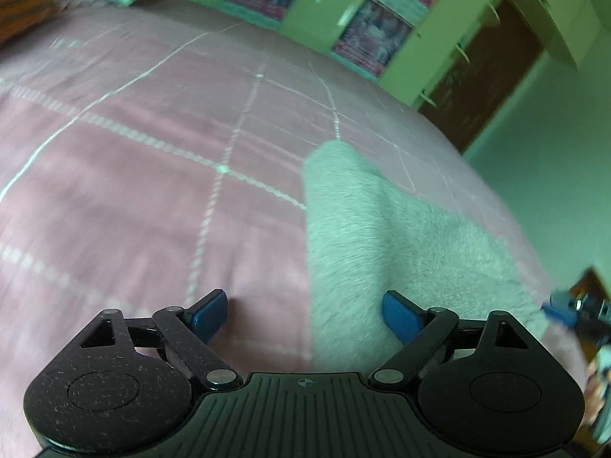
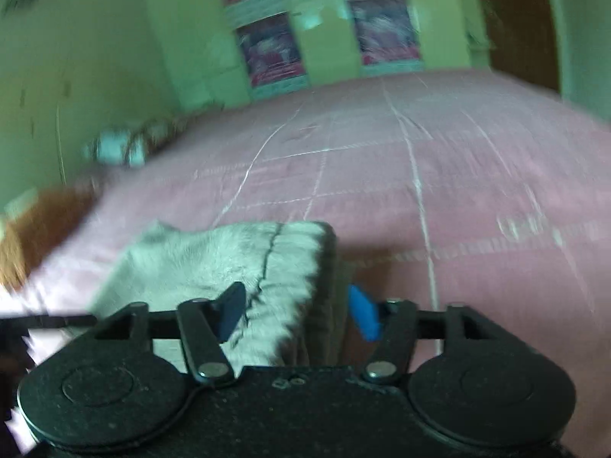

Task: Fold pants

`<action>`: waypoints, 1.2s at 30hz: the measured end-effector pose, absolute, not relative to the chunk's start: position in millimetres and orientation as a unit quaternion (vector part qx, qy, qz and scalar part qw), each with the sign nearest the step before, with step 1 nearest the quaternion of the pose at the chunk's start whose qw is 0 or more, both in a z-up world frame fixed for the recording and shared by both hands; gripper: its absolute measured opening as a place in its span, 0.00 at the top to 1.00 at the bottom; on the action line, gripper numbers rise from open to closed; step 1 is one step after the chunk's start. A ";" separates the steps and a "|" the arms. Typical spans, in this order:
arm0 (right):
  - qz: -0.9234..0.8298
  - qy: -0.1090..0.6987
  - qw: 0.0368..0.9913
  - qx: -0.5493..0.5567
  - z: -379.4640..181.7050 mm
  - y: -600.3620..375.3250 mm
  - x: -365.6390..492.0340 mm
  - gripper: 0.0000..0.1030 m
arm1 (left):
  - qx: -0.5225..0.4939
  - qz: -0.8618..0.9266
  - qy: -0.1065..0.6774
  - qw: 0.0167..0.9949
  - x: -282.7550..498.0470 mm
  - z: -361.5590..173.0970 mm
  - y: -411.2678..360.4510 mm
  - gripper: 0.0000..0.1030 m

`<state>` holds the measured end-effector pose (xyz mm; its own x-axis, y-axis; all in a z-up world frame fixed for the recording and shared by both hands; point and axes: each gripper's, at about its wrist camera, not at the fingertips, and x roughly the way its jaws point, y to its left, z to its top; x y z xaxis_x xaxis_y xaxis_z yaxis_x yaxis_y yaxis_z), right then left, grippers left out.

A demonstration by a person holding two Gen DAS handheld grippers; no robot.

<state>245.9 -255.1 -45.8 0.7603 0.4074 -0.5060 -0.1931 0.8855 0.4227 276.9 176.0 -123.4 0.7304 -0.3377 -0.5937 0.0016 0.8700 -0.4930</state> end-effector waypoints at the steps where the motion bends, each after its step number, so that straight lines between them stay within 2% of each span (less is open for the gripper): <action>1: 0.162 0.310 0.912 0.216 -51.4 -266.2 243.5 0.45 | -0.249 -0.097 0.354 0.896 273.5 -126.0 179.8 0.13; 8: 0.157 0.345 0.830 0.409 -107.6 -287.5 253.1 0.31 | -0.321 -0.125 0.361 0.867 297.7 -140.3 177.8 0.10; 10: 0.167 0.336 0.822 0.427 -112.7 -285.5 257.7 0.25 | -0.311 -0.123 0.368 0.868 305.6 -142.7 171.7 0.10; 15: 0.173 0.351 0.812 0.434 -119.0 -278.0 276.7 0.20 | -0.306 -0.125 0.374 0.867 319.6 -144.8 162.0 0.10; 19: 0.191 0.360 0.814 0.414 -113.8 -266.9 284.0 0.05 | -0.343 -0.139 0.372 0.852 333.9 -148.8 162.8 0.06; 29: 0.227 0.377 0.805 0.398 -112.6 -263.0 299.8 0.06 | -0.401 -0.193 0.385 0.808 367.7 -160.6 166.2 0.07; 31: 0.229 0.382 0.803 0.396 -110.5 -261.2 308.4 0.08 | -0.426 -0.192 0.382 0.797 370.8 -164.1 171.3 0.19; 35: 0.232 0.394 0.797 0.395 -110.0 -257.9 324.6 0.13 | -0.438 -0.185 0.386 0.791 376.4 -173.5 170.7 0.25; 36: 0.228 0.402 0.796 0.389 -110.4 -256.5 329.3 0.18 | -0.427 -0.183 0.392 0.794 379.2 -172.9 165.3 0.27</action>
<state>329.3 -256.5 -110.4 0.5720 0.6767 -0.4635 -0.0499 0.5927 0.8039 379.2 165.3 -172.9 0.6253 -0.6254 -0.4667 -0.0439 0.5689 -0.8213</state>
